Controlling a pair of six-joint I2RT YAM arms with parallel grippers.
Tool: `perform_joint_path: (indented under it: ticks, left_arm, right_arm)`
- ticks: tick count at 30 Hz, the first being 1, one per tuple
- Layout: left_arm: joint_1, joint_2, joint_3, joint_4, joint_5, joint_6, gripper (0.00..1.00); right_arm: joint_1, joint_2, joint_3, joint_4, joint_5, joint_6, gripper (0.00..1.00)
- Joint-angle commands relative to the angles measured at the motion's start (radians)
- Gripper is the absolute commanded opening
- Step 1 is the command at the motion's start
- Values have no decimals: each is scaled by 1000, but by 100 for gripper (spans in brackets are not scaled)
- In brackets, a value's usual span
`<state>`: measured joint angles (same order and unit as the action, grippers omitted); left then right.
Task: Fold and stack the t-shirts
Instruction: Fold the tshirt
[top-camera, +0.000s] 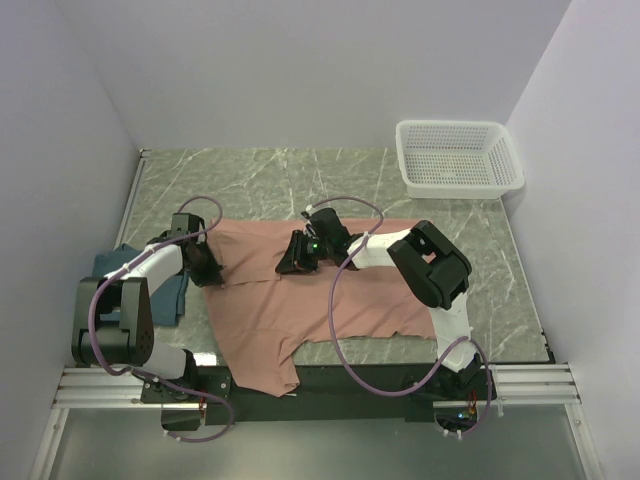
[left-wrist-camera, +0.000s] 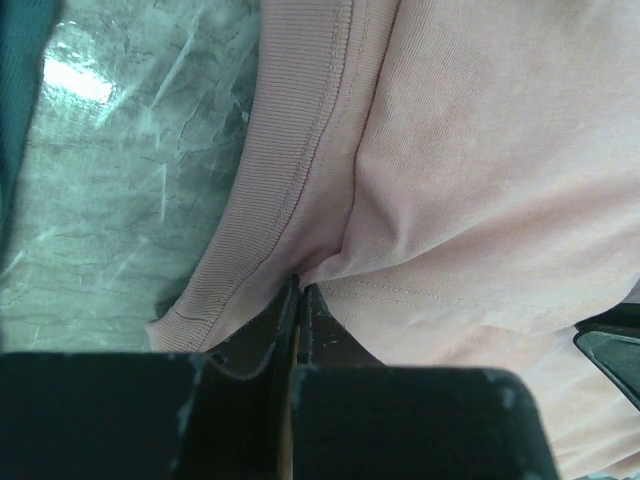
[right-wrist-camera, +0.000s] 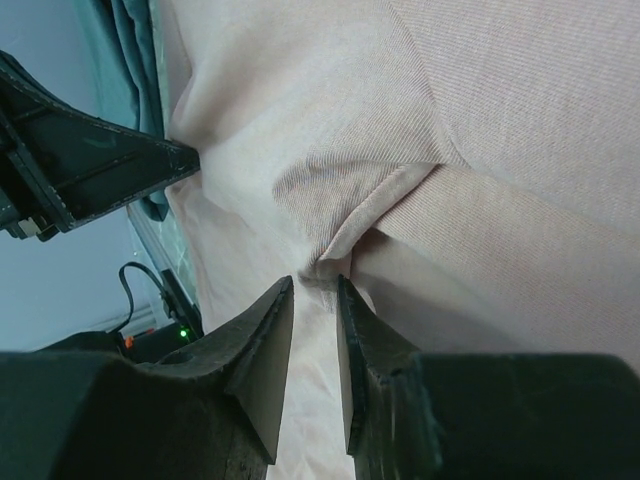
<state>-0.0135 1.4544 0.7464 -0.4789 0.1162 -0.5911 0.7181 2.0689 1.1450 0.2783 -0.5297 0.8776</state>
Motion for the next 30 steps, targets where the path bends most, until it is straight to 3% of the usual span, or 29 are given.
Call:
perform_joint_path:
  ticks: [1, 13, 15, 21, 30]
  left_arm:
    - [3, 7, 33, 5, -7, 1, 4]
    - [3, 31, 36, 14, 11, -4, 4]
    - [3, 31, 37, 11, 11, -3, 4]
    - [1, 8, 64, -18, 10, -4, 4]
    - [1, 8, 71, -53, 40, -7, 4]
  right_arm:
    - [10, 19, 19, 32, -13, -6, 31]
    - [18, 43, 27, 12, 0, -22, 35]
    - [18, 39, 25, 10, -3, -23, 33]
    - [18, -21, 30, -51, 10, -46, 10]
    - [14, -93, 30, -129, 13, -63, 8]
